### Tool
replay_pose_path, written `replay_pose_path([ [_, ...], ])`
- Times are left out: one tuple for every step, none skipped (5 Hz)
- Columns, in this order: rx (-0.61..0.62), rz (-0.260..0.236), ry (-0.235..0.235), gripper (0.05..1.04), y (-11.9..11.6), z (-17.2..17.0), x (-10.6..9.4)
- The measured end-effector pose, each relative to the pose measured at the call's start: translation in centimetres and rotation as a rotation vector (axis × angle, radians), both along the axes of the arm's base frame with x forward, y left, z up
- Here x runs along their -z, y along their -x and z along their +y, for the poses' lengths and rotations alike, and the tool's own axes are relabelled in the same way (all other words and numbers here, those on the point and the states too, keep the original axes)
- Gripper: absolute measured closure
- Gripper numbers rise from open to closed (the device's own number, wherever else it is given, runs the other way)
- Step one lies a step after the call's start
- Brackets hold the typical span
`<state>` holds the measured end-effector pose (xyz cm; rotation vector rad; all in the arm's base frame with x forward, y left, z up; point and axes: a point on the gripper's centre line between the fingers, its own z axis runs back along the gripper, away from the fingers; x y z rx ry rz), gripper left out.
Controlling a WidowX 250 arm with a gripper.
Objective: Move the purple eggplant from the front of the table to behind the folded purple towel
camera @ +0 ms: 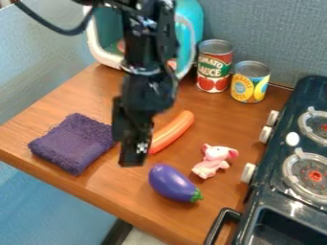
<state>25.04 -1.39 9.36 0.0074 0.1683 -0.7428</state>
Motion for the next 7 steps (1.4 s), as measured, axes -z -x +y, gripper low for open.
replay_pose_path([
  [0.177, 0.027, 0.013, 0.087, 0.5, -1.0, 1.0],
  [0.376, 0.063, -0.007, 0.087, 0.6, -2.4, 1.7],
  [0.542, 0.054, -0.013, 0.087, 0.1, -2.9, 1.5],
  [0.582, 0.023, -0.022, 0.087, -0.3, -3.5, 1.6],
  [0.584, 0.002, -0.033, 0.087, -0.6, -3.7, 1.6],
  [0.602, -0.018, -0.019, 0.087, -1.4, -4.2, 2.1],
  [0.592, -0.017, -0.018, 0.087, -2.2, -4.4, 2.7],
])
